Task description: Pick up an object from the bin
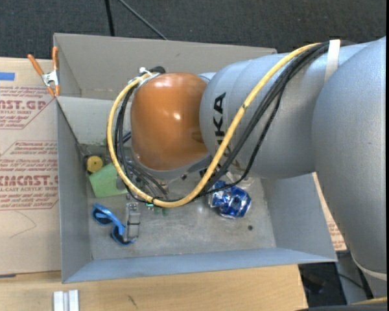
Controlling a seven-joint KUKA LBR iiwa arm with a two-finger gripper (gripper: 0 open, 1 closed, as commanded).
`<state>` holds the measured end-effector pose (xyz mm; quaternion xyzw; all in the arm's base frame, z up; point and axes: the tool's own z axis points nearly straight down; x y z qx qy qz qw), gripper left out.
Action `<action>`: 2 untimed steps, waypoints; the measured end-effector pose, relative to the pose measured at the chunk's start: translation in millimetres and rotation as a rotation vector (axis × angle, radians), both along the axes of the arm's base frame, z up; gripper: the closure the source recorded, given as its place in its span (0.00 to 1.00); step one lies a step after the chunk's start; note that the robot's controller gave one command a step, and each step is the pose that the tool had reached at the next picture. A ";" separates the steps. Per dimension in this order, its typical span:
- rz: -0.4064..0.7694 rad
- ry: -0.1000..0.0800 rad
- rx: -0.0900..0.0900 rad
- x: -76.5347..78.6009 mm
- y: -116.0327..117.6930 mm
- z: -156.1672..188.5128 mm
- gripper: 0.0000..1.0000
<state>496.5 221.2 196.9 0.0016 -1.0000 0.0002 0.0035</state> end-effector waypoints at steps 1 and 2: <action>-0.011 -0.003 0.000 -5.8 -3.1 -131.5 0.00; -0.010 -0.007 0.002 -4.5 -2.4 -127.5 1.00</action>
Offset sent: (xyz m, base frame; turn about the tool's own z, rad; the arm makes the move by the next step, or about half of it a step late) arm -0.0043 -0.0029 -0.1269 0.0100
